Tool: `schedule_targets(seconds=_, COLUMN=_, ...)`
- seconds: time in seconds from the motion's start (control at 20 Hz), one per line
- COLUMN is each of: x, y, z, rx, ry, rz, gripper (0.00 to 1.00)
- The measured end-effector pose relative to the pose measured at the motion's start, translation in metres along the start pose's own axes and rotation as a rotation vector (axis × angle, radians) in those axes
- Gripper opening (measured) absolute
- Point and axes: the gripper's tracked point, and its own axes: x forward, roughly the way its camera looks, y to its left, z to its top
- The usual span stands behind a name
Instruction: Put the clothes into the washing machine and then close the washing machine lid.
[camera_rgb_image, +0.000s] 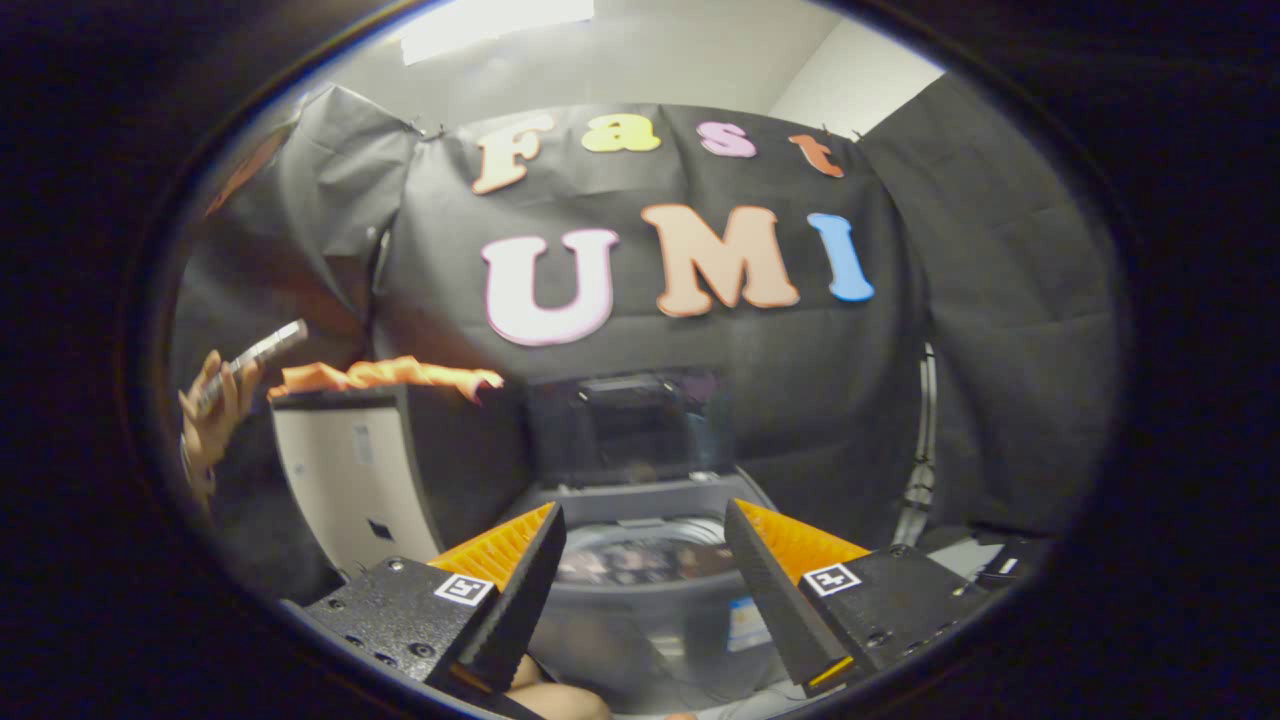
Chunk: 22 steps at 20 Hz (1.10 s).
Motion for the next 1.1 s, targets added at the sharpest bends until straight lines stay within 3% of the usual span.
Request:
schedule_targets(seconds=0.2, x=0.041, y=0.065, z=0.034, rx=0.015, ry=-0.013, rz=0.120, gripper=0.97)
schedule_targets(seconds=0.4, x=0.080, y=0.128, z=0.070, rx=-0.059, ry=-0.046, rz=0.203, gripper=0.96)
schedule_targets(seconds=0.7, x=0.152, y=0.244, z=0.110, rx=-0.041, ry=0.007, rz=0.374, gripper=0.96)
schedule_targets(seconds=1.1, x=0.227, y=0.361, z=0.088, rx=-0.140, ry=0.215, rz=0.466, gripper=0.97)
